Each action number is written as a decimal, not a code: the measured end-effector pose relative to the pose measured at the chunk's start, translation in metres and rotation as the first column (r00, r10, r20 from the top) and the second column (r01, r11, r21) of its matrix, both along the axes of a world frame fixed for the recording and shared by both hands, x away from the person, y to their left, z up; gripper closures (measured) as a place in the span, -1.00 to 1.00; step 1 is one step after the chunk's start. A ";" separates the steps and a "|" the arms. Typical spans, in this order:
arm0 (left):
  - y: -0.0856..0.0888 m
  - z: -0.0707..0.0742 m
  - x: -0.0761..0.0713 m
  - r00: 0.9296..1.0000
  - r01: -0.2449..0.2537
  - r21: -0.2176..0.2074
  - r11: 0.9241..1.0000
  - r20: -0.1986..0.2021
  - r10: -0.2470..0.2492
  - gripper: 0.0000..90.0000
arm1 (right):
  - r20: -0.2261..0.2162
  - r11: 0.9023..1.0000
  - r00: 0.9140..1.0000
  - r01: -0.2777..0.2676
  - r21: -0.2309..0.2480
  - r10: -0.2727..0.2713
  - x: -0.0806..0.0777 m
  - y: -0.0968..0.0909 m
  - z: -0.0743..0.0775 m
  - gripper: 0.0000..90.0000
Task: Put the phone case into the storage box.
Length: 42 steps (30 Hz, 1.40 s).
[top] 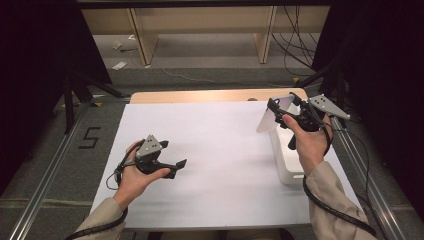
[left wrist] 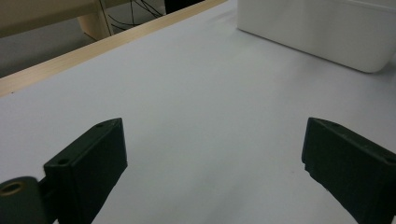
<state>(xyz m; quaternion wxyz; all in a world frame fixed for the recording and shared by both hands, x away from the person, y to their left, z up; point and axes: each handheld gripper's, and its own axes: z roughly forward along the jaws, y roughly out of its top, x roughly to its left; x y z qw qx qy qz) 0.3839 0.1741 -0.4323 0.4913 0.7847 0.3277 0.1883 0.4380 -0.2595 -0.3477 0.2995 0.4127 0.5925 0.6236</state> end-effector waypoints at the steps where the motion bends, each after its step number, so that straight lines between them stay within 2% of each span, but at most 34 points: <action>1: 0.000 0.000 0.000 1.000 0.000 -0.001 1.000 0.000 0.000 -0.87 | -0.001 1.000 1.000 0.003 -0.001 -0.003 0.000 -0.001 0.000 -0.59; 22: 0.000 0.000 0.000 1.000 -0.003 -0.003 1.000 0.000 0.003 -0.87 | 0.006 0.999 0.999 0.046 0.001 -0.046 0.002 -0.012 0.001 -0.59; 42: 0.000 0.000 0.000 1.000 -0.003 -0.002 1.000 0.000 0.003 -0.87 | -0.005 0.997 0.997 0.074 0.000 -0.074 0.003 -0.021 0.001 -0.59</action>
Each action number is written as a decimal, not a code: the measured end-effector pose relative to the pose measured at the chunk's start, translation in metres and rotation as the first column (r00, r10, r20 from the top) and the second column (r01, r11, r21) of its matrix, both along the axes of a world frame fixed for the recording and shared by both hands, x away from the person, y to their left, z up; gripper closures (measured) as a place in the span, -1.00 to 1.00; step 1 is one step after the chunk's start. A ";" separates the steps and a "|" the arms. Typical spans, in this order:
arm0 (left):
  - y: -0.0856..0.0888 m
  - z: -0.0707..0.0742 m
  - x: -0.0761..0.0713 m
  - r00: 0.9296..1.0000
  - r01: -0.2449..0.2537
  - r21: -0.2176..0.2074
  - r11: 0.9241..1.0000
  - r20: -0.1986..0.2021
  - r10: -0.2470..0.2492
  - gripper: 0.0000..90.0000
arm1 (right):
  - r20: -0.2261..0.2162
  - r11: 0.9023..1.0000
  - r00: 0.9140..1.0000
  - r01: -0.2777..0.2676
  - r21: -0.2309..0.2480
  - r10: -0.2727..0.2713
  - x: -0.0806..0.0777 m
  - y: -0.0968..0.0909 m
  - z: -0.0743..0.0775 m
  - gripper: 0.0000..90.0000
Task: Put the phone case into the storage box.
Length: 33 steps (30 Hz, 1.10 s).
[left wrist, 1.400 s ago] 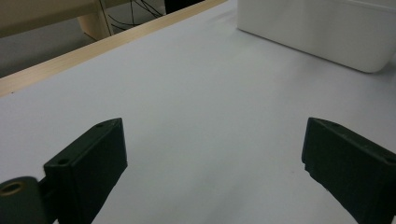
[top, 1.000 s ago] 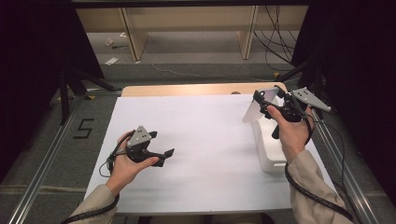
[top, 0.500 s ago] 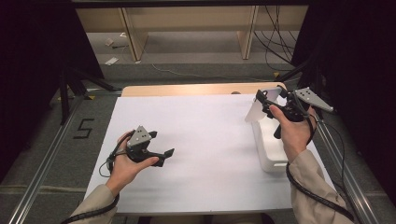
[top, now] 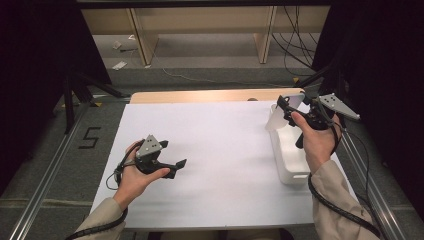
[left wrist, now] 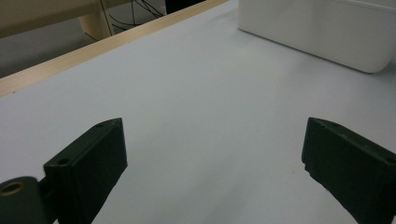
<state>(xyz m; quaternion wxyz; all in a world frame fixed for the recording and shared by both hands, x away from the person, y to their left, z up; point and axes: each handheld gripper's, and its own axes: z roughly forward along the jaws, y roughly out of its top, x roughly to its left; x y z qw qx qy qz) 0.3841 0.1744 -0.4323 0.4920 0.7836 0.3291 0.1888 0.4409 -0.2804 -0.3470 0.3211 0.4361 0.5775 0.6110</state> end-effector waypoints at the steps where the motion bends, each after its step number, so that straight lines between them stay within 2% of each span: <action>1: 0.000 0.000 0.000 1.000 0.000 0.000 1.000 0.000 0.000 -0.87 | 0.002 1.000 1.000 0.003 0.001 -0.003 0.000 -0.001 0.000 -0.59; 33: 0.001 0.001 0.000 1.000 -0.001 -0.001 1.000 0.000 0.001 -0.87 | -0.004 0.999 0.999 0.041 0.003 -0.041 0.002 -0.011 -0.002 -0.59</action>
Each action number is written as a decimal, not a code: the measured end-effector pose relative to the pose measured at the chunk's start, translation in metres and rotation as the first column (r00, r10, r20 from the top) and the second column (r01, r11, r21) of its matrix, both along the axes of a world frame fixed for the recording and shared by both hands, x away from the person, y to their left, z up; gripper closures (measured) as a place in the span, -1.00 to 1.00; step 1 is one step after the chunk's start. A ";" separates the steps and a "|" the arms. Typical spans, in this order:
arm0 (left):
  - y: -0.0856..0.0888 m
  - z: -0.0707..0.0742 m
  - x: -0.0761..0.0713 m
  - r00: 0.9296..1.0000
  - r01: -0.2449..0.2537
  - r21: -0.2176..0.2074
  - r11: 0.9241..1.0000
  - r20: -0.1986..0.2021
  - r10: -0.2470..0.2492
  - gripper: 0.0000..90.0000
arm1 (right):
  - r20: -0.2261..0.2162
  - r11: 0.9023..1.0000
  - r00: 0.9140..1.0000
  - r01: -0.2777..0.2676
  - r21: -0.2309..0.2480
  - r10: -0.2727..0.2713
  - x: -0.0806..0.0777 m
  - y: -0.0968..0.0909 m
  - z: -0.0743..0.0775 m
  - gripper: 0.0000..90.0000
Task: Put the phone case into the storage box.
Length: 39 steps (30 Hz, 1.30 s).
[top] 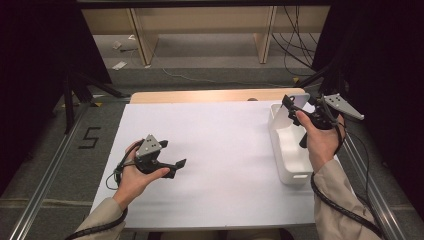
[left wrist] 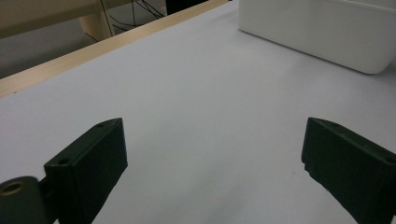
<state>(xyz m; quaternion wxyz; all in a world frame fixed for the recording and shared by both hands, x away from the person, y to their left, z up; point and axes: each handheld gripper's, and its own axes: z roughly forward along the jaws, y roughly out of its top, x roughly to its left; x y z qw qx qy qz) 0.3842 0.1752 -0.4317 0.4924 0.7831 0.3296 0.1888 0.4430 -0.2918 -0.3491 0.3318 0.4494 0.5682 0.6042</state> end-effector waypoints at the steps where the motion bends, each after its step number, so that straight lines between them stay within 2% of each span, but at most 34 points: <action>1: 0.000 0.000 0.000 1.000 0.000 0.000 1.000 0.000 0.000 -0.87 | -0.002 1.000 1.000 0.001 -0.001 -0.001 0.000 0.000 0.000 -0.59; 39: 0.001 0.000 0.000 1.000 -0.001 -0.004 1.000 0.001 0.001 -0.86 | -0.008 0.998 0.998 0.054 -0.021 -0.055 0.002 -0.014 -0.002 -0.59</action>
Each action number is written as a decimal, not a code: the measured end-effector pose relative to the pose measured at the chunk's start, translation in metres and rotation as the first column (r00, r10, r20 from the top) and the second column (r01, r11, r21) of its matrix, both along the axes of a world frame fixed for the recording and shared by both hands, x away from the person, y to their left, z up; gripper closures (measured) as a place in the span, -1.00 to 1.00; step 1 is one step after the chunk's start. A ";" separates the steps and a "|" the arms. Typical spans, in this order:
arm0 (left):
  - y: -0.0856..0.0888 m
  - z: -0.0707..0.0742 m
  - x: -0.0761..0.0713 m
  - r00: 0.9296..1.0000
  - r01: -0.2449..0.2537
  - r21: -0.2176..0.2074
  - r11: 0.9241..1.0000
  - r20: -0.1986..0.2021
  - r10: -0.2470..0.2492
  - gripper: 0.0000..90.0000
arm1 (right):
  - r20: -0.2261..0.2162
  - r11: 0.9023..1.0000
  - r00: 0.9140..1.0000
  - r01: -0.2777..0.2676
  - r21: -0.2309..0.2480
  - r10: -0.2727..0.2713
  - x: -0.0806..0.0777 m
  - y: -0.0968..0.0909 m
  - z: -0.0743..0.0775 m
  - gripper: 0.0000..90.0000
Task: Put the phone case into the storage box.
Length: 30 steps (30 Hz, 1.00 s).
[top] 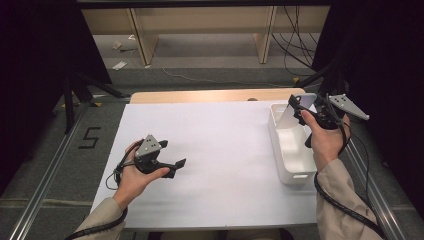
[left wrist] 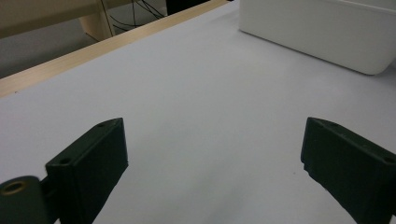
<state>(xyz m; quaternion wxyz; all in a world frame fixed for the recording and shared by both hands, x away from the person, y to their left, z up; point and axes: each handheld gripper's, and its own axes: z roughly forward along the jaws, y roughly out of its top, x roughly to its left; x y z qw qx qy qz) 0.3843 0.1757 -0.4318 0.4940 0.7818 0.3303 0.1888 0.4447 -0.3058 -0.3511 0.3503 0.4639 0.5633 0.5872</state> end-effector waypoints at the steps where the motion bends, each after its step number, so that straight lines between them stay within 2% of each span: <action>1: 0.000 0.000 0.000 1.000 0.000 0.000 1.000 0.000 0.000 -0.86 | 0.000 1.000 1.000 0.001 0.000 -0.001 0.000 0.000 0.000 -0.59; 30: 0.001 0.000 0.000 1.000 -0.004 -0.002 1.000 0.000 0.004 -0.85 | -0.008 1.000 1.000 0.021 -0.019 -0.021 0.001 -0.003 -0.003 -0.59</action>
